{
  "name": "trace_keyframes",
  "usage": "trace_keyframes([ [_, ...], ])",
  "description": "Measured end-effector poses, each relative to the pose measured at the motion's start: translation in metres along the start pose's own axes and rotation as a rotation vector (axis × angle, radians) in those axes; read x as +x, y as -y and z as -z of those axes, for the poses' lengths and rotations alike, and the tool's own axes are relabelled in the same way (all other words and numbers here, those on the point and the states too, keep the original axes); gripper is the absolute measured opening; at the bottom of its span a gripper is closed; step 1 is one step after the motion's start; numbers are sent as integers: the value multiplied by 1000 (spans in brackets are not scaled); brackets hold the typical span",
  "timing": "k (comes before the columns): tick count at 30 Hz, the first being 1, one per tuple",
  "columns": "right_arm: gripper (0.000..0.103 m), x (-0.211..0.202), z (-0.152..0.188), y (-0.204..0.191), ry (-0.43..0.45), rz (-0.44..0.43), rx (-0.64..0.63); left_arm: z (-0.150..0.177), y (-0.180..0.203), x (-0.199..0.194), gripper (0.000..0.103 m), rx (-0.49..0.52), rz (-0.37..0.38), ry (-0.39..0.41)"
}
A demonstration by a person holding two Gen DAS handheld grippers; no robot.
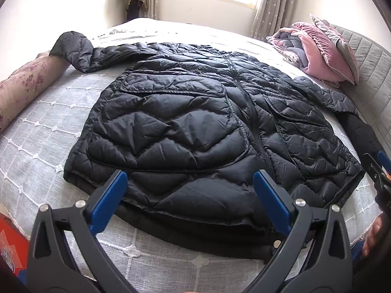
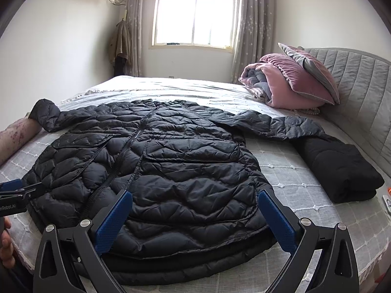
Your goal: Fold large clothes
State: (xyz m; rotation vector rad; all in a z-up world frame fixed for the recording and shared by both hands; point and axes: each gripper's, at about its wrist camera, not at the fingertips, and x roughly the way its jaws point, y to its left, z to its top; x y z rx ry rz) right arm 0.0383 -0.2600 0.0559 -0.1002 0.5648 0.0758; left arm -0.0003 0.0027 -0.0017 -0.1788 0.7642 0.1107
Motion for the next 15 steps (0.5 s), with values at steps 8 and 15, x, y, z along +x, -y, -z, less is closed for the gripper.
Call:
trace_keyframes([
  [8,103,0,0,-3,-4,19,-31,0,0,2,102,-1,-6,-5],
  [15,103,3,1,0,-36,21,-21,1,0,3,102,-16,-5,-8],
])
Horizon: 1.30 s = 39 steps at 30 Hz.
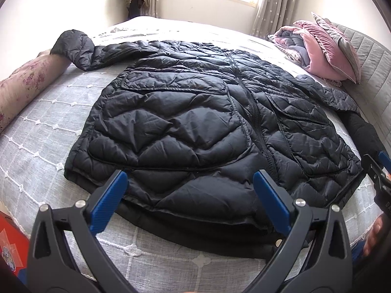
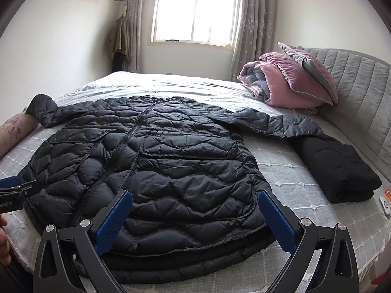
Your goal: Fold large clothes
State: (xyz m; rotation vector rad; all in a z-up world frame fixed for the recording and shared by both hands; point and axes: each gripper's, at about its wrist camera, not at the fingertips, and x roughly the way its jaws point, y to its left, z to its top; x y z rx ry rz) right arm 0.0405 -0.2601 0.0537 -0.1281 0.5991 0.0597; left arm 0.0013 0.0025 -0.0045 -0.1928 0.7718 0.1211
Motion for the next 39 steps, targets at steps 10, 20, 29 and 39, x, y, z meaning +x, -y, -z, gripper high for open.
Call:
trace_keyframes([
  [10,103,3,1,0,8,-7,17,1,1,0,102,15,-15,15],
  [20,103,5,2,-1,10,-11,20,4,3,2,102,12,-2,23],
  [29,103,6,2,1,-10,-18,33,3,1,3,102,-6,7,31],
  [39,103,10,1,21,-33,24,82,0,-18,7,102,-63,-9,35],
])
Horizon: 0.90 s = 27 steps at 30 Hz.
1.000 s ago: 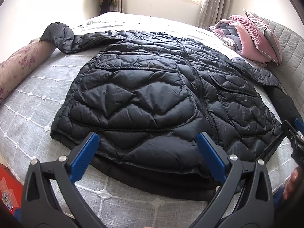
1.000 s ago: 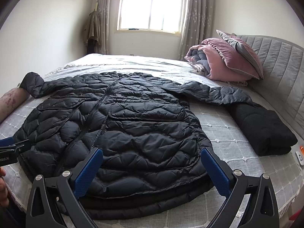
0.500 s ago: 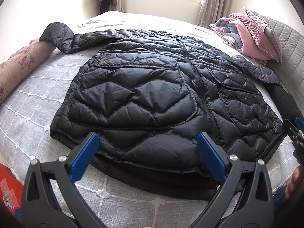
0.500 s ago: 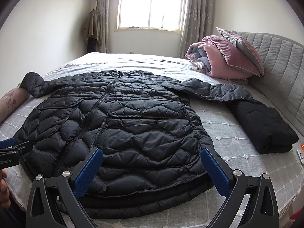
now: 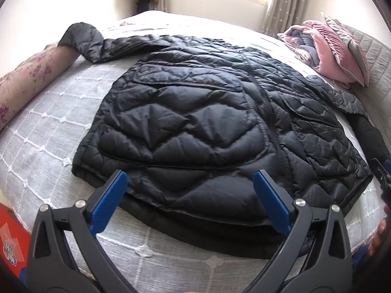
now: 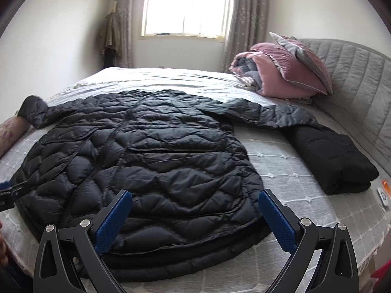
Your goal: Fold large clothes
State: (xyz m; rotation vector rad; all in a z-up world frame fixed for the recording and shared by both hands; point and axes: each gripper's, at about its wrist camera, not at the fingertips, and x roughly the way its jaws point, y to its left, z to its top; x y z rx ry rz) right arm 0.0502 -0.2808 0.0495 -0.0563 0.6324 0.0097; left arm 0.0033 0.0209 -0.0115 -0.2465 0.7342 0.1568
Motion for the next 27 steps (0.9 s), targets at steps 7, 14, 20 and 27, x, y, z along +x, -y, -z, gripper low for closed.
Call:
trace_keyframes([
  [7,103,21,0,51,-100,36,184,-4,-39,11,102,-95,-57,-66],
  [14,103,49,20,100,-259,-100,485,-8,-99,21,102,-275,-136,-155],
  [20,82,71,32,105,-333,-172,564,-11,-125,34,92,-353,-153,-198],
  [27,9,88,39,118,-361,-233,656,-9,-119,48,45,-338,-67,-246],
])
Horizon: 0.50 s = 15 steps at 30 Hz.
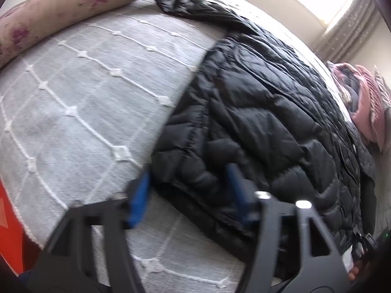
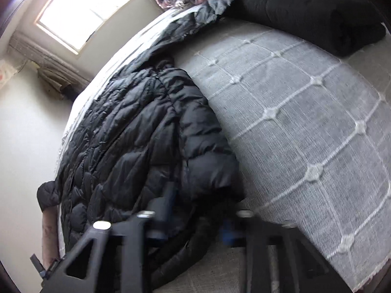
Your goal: Fold large clothes
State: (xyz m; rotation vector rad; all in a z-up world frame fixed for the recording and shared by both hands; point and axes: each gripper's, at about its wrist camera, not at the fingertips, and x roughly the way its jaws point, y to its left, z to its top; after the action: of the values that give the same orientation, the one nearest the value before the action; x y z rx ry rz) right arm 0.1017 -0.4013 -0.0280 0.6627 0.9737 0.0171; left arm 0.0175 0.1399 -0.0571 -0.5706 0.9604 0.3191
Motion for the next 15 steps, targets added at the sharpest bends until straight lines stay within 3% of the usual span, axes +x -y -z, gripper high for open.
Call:
trace_keyframes([
  [2,7,-3,-2,-1,27,-5,-12,1,2,0,24,2,25,-5],
  [4,5,-11,-3,-1,69,5,-4,2,4,-3,17,12,27,2],
  [15,5,-18,-6,15,125,29,136,17,13,-8,12,60,64,-22],
])
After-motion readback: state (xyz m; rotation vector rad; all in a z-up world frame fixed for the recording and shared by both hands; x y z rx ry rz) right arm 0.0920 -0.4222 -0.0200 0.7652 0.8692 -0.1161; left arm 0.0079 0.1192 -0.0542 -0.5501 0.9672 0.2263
